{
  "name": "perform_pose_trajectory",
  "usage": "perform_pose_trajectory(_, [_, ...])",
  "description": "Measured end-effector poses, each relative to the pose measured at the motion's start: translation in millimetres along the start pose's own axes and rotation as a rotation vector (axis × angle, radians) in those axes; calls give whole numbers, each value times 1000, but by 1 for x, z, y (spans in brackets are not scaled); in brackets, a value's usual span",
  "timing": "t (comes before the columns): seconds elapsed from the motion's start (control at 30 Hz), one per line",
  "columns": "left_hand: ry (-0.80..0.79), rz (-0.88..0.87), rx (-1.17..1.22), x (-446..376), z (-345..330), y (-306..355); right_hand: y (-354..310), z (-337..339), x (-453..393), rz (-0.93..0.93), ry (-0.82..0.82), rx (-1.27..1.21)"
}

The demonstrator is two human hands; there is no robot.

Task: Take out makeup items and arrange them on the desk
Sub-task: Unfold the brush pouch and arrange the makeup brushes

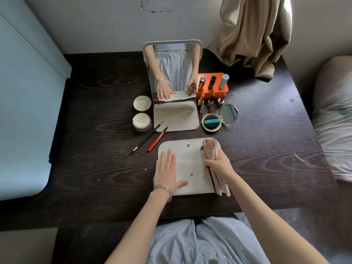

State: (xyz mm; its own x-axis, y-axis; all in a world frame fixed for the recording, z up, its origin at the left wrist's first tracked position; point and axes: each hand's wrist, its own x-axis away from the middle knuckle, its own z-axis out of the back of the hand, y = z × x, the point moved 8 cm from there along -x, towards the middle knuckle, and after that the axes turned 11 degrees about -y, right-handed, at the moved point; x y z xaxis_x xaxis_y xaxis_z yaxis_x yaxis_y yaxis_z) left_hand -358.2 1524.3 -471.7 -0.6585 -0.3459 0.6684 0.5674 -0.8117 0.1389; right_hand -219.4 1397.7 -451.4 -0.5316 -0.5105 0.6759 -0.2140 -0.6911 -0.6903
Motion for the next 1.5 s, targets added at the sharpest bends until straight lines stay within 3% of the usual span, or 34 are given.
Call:
perform_pose_trajectory(0.5, [-36, 72, -28, 1, 8, 6, 4, -1, -11, -96, -82, 1])
perform_pose_trajectory(0.57, [53, 50, 20, 6, 22, 11, 2, -6, -5, -88, -125, -67])
perform_pose_trajectory(0.67, [276, -45, 368, 25, 54, 15, -5, -24, 9, -55, -236, -264])
perform_pose_trajectory(0.8, [3, -64, 1150, 33, 44, 22, -19, -39, 20, -60, -226, -434])
perform_pose_trajectory(1.03, [-70, -24, 1418, 37, 40, 13, -35, -54, 21, -73, -271, -460])
perform_pose_trajectory(1.2, [-92, -19, 1510, 35, 28, 0, -36, -58, 19, -18, -225, -338])
perform_pose_trajectory(1.3, [20, 129, 1571, 36, 18, -17, -31, -57, 11, -20, -166, -283])
perform_pose_trajectory(1.4, [136, 306, 1284, 35, 16, -40, -25, -59, 4, -50, -126, -245])
perform_pose_trajectory(1.5, [61, 385, 1005, 34, 19, -47, -22, -64, -3, -71, -101, -168])
